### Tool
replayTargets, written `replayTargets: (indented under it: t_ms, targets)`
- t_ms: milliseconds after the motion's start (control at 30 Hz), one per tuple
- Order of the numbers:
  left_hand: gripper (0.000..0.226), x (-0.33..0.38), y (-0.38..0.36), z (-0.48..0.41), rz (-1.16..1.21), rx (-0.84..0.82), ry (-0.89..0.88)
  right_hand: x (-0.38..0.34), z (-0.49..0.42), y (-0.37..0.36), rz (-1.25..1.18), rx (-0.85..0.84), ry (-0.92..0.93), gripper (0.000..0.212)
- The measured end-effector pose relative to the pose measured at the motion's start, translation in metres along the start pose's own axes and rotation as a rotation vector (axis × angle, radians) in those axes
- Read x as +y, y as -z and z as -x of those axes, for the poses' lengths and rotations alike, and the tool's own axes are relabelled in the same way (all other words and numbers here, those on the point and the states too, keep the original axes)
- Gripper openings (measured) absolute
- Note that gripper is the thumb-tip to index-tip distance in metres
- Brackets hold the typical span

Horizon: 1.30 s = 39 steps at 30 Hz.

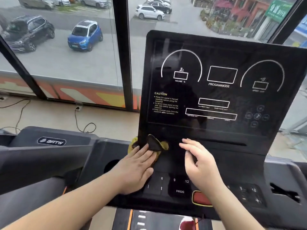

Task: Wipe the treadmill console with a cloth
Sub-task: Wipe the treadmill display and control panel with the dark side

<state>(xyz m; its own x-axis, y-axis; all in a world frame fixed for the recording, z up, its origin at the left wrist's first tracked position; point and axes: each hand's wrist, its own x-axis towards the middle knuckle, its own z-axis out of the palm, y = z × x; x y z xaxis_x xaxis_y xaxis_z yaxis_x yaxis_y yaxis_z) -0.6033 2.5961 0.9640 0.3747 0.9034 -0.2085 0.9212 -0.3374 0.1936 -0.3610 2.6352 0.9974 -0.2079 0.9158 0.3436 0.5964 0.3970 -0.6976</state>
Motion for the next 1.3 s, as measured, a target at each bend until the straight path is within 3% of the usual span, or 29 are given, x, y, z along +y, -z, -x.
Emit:
replayTargets:
  t_ms: [167,267,367,500,600,767,833,933,1000,1033,1100,1200,1300]
  targets:
    - [0.076,0.06,-0.025,-0.005,0.12,0.02,0.23,-0.001,0.021,0.001,-0.067,0.051,-0.116,0.034]
    - [0.078,0.099,-0.034,-0.019,0.177,0.006,0.144,0.009,0.033,0.002,-0.045,0.044,-0.172,0.033]
    - [0.065,0.087,-0.022,-0.023,0.232,0.07,0.031,0.018,0.043,0.01,-0.018,0.053,-0.189,0.033]
    - [0.053,0.055,-0.022,-0.007,-0.002,0.291,0.178,0.028,0.053,0.022,-0.01,0.061,-0.254,0.032]
    - [0.065,0.071,-0.031,-0.013,-0.036,0.191,0.25,0.037,0.061,0.028,0.005,0.054,-0.287,0.031]
    - [0.049,0.107,-0.032,-0.047,0.066,0.282,0.113,0.046,0.063,0.038,-0.004,0.034,-0.314,0.033]
    - [0.035,0.104,-0.028,-0.047,0.194,0.369,0.158,0.049,0.061,0.044,-0.023,0.008,-0.315,0.033]
    - [0.06,0.092,-0.022,-0.038,0.323,0.458,0.184,0.053,0.053,0.049,-0.039,-0.002,-0.284,0.032]
    - [0.081,0.102,-0.021,-0.048,0.14,0.461,0.067,0.063,0.043,0.063,-0.047,-0.054,-0.254,0.032]
    - [0.081,0.098,-0.024,-0.05,0.052,0.453,0.017,0.064,0.04,0.064,-0.044,-0.067,-0.249,0.032]
    - [0.071,0.087,-0.026,-0.058,-0.012,0.486,0.061,0.068,0.034,0.072,-0.054,-0.09,-0.241,0.032]
    - [0.046,0.08,-0.022,-0.07,0.11,0.614,0.294,0.086,0.032,0.097,-0.053,-0.094,-0.217,0.032]
    - [0.033,0.107,-0.026,-0.087,0.235,0.715,0.341,0.107,0.034,0.114,-0.045,-0.096,-0.23,0.034]
